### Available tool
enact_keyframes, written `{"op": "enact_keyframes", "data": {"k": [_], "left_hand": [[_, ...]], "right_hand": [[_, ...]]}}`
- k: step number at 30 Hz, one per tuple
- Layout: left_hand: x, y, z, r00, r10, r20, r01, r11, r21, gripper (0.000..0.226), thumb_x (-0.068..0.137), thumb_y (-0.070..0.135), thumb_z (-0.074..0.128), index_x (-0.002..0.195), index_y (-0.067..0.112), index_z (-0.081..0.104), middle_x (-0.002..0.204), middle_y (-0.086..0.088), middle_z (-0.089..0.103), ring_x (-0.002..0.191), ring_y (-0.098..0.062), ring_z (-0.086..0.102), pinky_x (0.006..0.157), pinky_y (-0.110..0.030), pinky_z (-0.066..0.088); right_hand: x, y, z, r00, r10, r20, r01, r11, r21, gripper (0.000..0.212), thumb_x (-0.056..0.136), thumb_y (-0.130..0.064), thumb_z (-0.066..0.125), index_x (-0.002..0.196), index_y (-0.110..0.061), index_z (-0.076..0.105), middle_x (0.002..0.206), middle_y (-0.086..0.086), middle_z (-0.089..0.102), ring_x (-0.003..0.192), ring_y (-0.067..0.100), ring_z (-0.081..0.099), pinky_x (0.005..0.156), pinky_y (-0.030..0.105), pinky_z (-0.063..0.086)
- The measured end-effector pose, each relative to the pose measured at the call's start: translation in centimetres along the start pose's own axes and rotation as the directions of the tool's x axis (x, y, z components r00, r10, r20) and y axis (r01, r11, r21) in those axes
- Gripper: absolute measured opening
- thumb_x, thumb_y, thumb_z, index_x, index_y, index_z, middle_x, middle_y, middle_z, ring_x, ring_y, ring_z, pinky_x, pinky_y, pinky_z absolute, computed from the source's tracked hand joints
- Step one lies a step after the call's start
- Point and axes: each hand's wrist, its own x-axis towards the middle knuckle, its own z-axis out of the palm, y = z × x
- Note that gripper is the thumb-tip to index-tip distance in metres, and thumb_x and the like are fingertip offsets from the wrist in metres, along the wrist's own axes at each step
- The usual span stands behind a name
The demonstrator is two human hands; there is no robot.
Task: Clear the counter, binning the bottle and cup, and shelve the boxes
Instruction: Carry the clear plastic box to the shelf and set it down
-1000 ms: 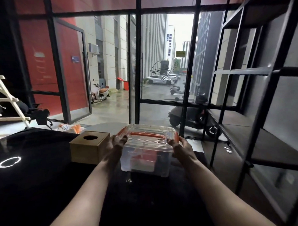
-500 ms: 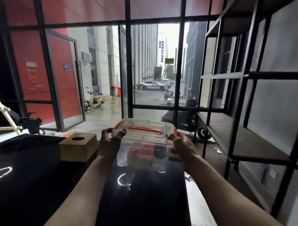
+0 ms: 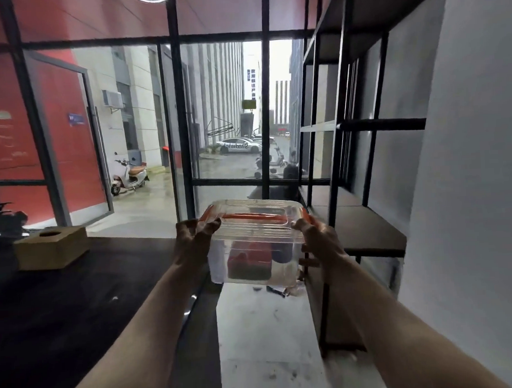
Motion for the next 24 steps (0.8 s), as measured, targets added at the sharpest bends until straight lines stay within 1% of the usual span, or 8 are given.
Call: {"op": "enact_keyframes", "data": {"k": [2,5,7,8,12,14,22,24], "left_hand": [[-1.2,-0.2,2.4,0.999,-0.038,0.019,0.039,0.999,-0.029,0.061,0.089,0.041,0.073,0.134,0.013,0.043,0.126,-0.020,0.059,0.104,-0.036,0.064,0.088,-0.049,0.057],[-3.0,-0.5,5.5,0.995,-0.054,0.087,0.059,0.996,-0.063,0.049,0.094,0.033,0.069,0.129,0.012,0.041,0.117,-0.018,0.059,0.087,-0.027,0.063,0.065,-0.036,0.052],[-3.3,-1.2,7.2,0.991,-0.071,0.112,0.077,0.996,-0.052,0.042,0.094,0.033,0.069,0.122,0.014,0.043,0.118,-0.020,0.062,0.088,-0.031,0.064,0.064,-0.035,0.052],[-3.6,-1.3,8.0,0.989,-0.079,0.129,0.086,0.995,-0.049,0.043,0.092,0.034,0.070,0.121,0.015,0.044,0.120,-0.022,0.062,0.089,-0.033,0.065,0.065,-0.036,0.053],[-3.9,-1.7,10.7,0.982,-0.087,0.171,0.093,0.995,-0.032,0.049,0.090,0.032,0.071,0.127,0.013,0.045,0.121,-0.020,0.063,0.087,-0.031,0.066,0.061,-0.035,0.052],[-3.9,-2.0,12.0,0.976,-0.101,0.194,0.107,0.994,-0.020,0.050,0.091,0.031,0.070,0.132,0.013,0.048,0.121,-0.018,0.064,0.088,-0.030,0.067,0.060,-0.034,0.052],[-1.4,-4.1,15.6,0.976,-0.114,0.188,0.120,0.993,-0.021,0.050,0.092,0.030,0.067,0.136,0.012,0.052,0.123,-0.017,0.067,0.095,-0.033,0.068,0.060,-0.033,0.051],[0.4,-4.8,16.4,0.977,-0.109,0.186,0.115,0.993,-0.018,0.054,0.088,0.033,0.067,0.136,0.012,0.053,0.124,-0.018,0.067,0.096,-0.034,0.069,0.059,-0.032,0.052]], "right_hand": [[-0.4,0.7,-3.0,1.000,0.008,-0.026,-0.008,1.000,-0.008,0.062,0.090,-0.043,0.059,0.146,-0.020,0.047,0.135,0.014,0.059,0.114,0.030,0.058,0.089,0.042,0.053],[-1.1,1.4,-6.5,0.998,0.034,-0.045,-0.033,0.999,0.005,0.059,0.096,-0.036,0.056,0.149,-0.015,0.043,0.138,0.016,0.055,0.109,0.030,0.058,0.071,0.032,0.052],[-1.3,2.1,-8.5,0.997,0.035,-0.070,-0.035,0.999,-0.008,0.058,0.098,-0.036,0.054,0.150,-0.015,0.041,0.139,0.015,0.055,0.104,0.026,0.059,0.062,0.027,0.051],[-1.5,2.5,-9.4,0.995,0.023,-0.096,-0.026,0.999,-0.026,0.058,0.098,-0.037,0.053,0.150,-0.015,0.041,0.139,0.015,0.055,0.105,0.026,0.058,0.064,0.027,0.050],[-1.7,3.3,-12.2,0.987,0.016,-0.157,-0.032,0.995,-0.097,0.058,0.097,-0.042,0.051,0.149,-0.019,0.043,0.140,0.015,0.056,0.119,0.034,0.056,0.094,0.044,0.051],[-1.7,3.4,-13.1,0.986,0.034,-0.161,-0.050,0.995,-0.092,0.063,0.093,-0.046,0.053,0.150,-0.021,0.041,0.140,0.013,0.056,0.120,0.034,0.056,0.099,0.051,0.050],[1.6,4.8,-14.7,0.989,0.066,-0.135,-0.076,0.995,-0.067,0.073,0.086,-0.051,0.055,0.152,-0.026,0.036,0.141,0.012,0.055,0.118,0.035,0.058,0.092,0.051,0.054],[3.6,5.5,-14.4,0.990,0.067,-0.125,-0.076,0.995,-0.066,0.070,0.090,-0.048,0.055,0.152,-0.024,0.035,0.141,0.013,0.055,0.115,0.033,0.058,0.085,0.043,0.055]]}}
